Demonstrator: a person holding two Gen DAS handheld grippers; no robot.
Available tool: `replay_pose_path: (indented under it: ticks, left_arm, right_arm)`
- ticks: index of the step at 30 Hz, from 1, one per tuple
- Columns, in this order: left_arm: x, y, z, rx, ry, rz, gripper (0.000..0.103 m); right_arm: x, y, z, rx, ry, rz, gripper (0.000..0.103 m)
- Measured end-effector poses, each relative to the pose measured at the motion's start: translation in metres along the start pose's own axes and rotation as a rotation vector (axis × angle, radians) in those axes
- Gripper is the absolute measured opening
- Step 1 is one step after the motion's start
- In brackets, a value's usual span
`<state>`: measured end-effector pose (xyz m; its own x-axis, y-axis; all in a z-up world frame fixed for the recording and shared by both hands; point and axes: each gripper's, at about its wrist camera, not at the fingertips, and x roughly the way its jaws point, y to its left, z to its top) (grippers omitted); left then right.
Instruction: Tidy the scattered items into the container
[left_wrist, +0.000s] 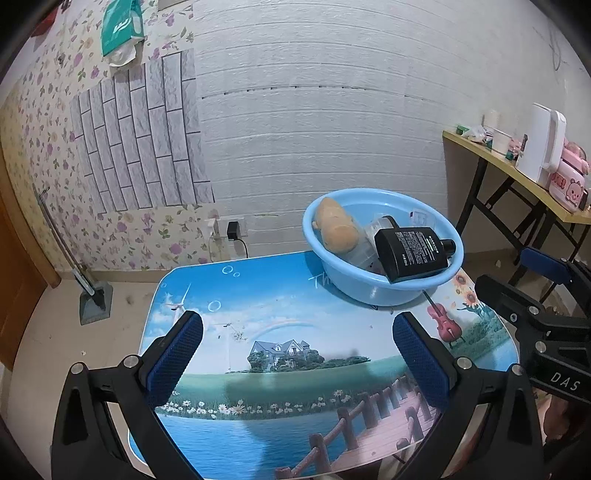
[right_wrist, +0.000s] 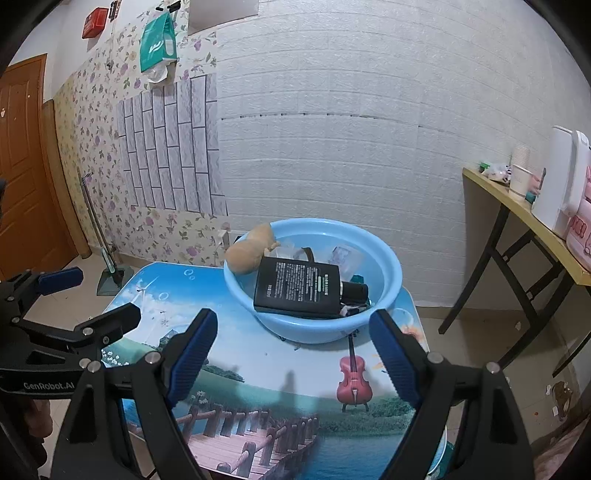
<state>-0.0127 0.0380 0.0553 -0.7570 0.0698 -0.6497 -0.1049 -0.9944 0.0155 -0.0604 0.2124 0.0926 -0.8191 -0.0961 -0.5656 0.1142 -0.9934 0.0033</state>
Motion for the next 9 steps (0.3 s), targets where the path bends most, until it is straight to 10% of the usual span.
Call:
replay_pose_path:
  ticks: [9]
  left_arm:
    - [0.0005,0.0015,-0.0001,-0.001,0.007,0.001,0.103]
  right_arm:
    - [0.0006,-0.0014,-0.0019,0.01,0.012,0.001,0.086]
